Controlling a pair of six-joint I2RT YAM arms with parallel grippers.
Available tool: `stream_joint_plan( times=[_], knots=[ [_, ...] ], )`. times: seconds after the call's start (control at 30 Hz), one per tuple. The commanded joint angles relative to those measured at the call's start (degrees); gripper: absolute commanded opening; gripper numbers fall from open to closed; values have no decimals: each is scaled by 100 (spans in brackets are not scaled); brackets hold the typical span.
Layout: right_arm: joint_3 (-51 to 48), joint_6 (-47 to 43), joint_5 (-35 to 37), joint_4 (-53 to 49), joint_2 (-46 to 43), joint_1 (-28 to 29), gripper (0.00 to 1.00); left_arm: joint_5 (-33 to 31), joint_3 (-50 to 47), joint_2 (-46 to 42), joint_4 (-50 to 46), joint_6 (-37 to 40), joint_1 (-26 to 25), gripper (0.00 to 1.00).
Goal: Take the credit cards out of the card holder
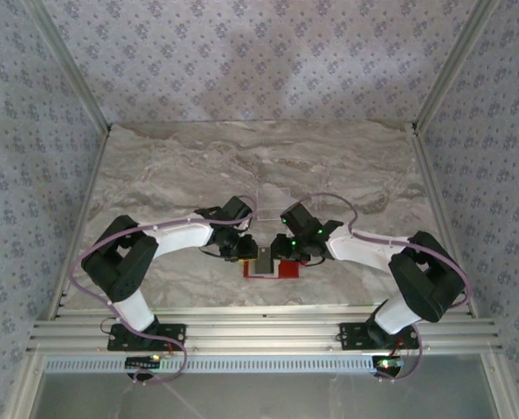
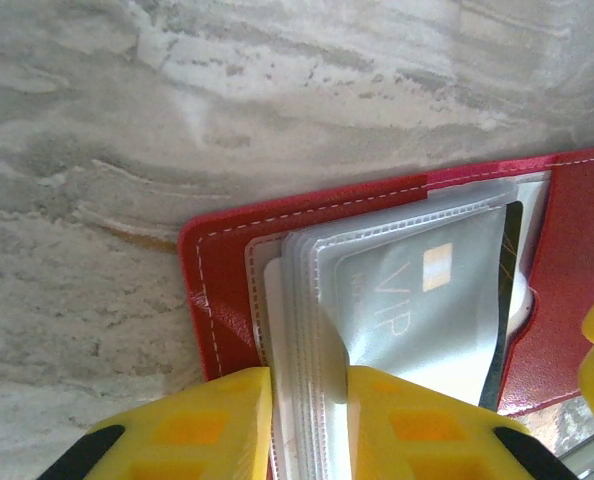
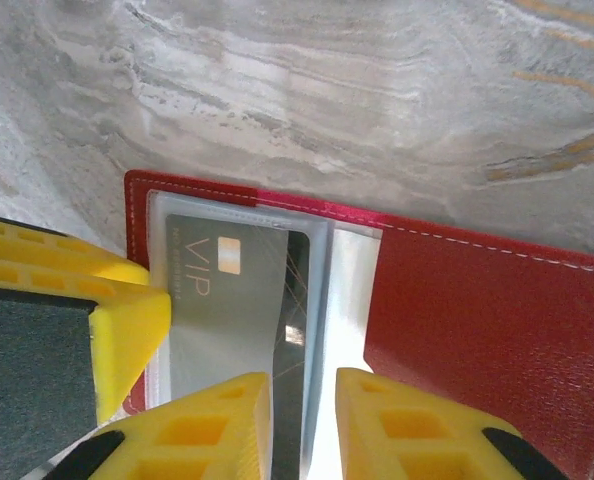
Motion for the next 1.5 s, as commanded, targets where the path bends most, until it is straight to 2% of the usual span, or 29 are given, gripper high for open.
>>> stream_joint_plan(
  times=[0.0,0.3,0.67,1.07,1.3,1.47],
  knots=[
    [-198,81,-504,442,-48,-107,25,-306,-4,110,-420,129,3,26],
    [-585,140,-1102,1122,128,-382,23,-278,16,162,-410,125,4,26],
    [-705,195,-1384,1498,424,-443,19,-240,47,232,-409,122,2,26],
    [-815,342,-1588,1827,373,-462,16,-214,71,249,-428,119,0,26],
    [-963,389,-1509,1827,186,-530,7,-235,100,246,-469,109,-6,26],
    [-1121,327,-1306,1516,-115,-658,5,-267,109,233,-524,121,-7,27]
  ],
)
